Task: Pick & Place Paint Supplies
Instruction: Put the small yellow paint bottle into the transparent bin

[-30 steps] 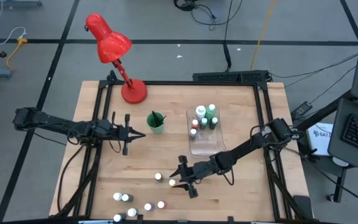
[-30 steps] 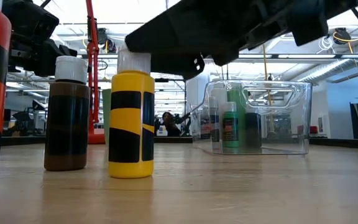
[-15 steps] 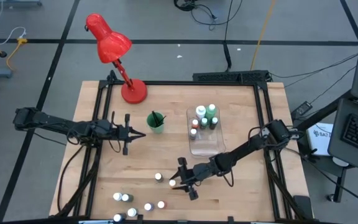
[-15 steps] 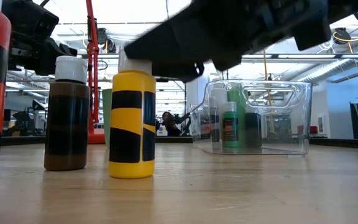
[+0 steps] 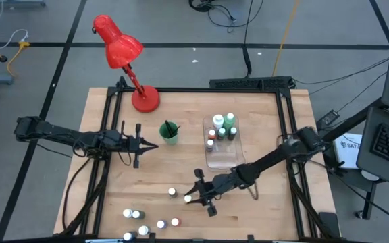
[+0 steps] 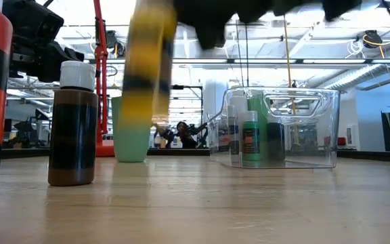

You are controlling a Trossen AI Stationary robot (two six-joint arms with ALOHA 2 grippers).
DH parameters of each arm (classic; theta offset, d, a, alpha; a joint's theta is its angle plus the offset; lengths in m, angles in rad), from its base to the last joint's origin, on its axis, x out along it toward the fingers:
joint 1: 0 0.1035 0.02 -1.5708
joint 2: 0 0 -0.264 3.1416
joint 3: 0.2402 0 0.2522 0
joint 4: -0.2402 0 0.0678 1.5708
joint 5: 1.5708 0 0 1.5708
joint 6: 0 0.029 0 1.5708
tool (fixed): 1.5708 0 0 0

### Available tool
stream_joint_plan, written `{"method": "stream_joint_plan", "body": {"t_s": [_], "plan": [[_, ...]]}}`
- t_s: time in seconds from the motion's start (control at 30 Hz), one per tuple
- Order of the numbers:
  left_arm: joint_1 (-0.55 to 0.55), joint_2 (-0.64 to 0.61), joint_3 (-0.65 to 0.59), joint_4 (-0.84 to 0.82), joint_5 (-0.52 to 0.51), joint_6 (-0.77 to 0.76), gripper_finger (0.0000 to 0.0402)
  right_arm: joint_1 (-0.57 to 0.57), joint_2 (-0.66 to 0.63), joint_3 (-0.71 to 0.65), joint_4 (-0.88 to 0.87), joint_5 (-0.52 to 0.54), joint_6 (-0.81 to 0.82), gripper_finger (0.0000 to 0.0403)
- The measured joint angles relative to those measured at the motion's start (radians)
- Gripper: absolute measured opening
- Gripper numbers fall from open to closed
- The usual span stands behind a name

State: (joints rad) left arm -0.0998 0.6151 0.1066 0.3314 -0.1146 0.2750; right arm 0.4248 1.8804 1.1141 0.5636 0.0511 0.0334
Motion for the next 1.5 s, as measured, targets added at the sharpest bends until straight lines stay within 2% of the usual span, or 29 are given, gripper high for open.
{"method": "stream_joint_plan", "body": {"t_s": [0.1,0.27,0.37,0.43,0.53,0.67,0.87,1.07,1.23,1.5], "plan": [[0.0,0.0,0.0,0.0,0.0,0.008,0.0015,0.011,-0.15,0.04,-0.204,0.066,-0.014,0.0109],[0.0,0.0,0.0,0.001,0.0,0.009,0.0015,0.063,-0.378,0.049,-0.476,0.365,-0.109,0.0109],[0.0,0.0,0.0,-0.001,0.0,0.009,0.0015,0.068,-0.49,-0.036,-0.476,0.397,-0.143,0.0109],[0.0,0.0,0.0,-0.006,0.0,0.009,0.0015,0.049,-0.548,-0.12,-0.438,0.417,-0.097,0.0109],[0.0,0.0,0.0,-0.007,0.0,0.01,0.0015,-0.003,-0.616,-0.248,-0.413,0.503,-0.011,0.0109],[0.0,0.0,0.0,-0.005,0.0,0.012,0.0015,-0.071,-0.681,-0.381,-0.354,0.498,0.045,0.0109],[0.0,0.0,0.0,-0.006,0.0,0.034,0.0015,-0.145,-0.695,-0.526,-0.206,0.497,0.05,0.0109],[0.0,0.0,0.0,-0.006,0.0,0.033,0.0015,-0.23,-0.652,-0.63,-0.057,0.498,0.087,0.0109],[0.0,0.0,0.0,-0.005,0.0,0.034,0.0015,-0.277,-0.578,-0.641,0.003,0.434,0.114,0.0109],[0.0,0.0,0.0,0.001,0.0,0.034,0.0015,-0.324,-0.476,-0.641,0.031,0.422,0.114,0.0109]]}}
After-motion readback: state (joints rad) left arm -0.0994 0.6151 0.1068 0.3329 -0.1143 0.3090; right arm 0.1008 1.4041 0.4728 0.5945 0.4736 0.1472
